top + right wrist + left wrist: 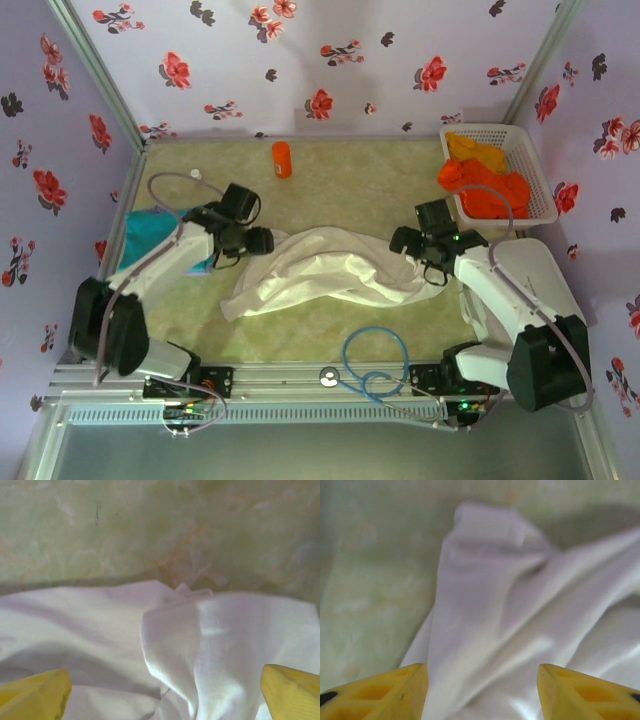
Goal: Fold and stack the t-shirts
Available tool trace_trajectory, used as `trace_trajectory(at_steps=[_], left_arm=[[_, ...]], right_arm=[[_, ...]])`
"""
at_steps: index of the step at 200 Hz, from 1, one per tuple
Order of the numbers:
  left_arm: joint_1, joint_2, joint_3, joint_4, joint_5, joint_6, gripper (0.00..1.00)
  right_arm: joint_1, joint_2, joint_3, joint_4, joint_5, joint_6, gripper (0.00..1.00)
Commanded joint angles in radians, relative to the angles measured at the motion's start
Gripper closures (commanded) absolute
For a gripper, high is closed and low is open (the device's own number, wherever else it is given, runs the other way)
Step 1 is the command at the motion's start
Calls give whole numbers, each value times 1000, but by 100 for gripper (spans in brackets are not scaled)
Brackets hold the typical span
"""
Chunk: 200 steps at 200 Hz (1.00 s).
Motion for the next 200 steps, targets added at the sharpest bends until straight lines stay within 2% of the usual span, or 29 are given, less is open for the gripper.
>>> trace_trajectory(at_steps=[1,39,94,113,137,156,171,180,185,200], left_arm=[[44,121,73,55,39,75,40],[84,339,239,60,67,115,40],[54,519,349,79,150,98,41],[36,555,366,81,169,94,44],[21,582,380,82,179,88,56],[15,592,389,80,187,86,71],[13,590,398,66,187,87,84],[13,580,403,59,186,92,90],[15,570,404,55,184,92,92],[18,528,409,46,173,101,100]], right_arm=[[-41,77,60,-71,18,-69,3],[-98,188,76,-24,-32,-76,10],[-98,368,170,-28,-91,-106,16],[-95,389,178,-24,-103,-119,19],[-95,395,176,-13,-111,-125,28],[-95,392,174,5,-128,-121,43],[-95,377,166,34,-143,-107,61],[-95,365,166,47,-149,-99,69],[-95,357,166,54,-154,-96,78],[-95,323,173,62,-145,-85,91]])
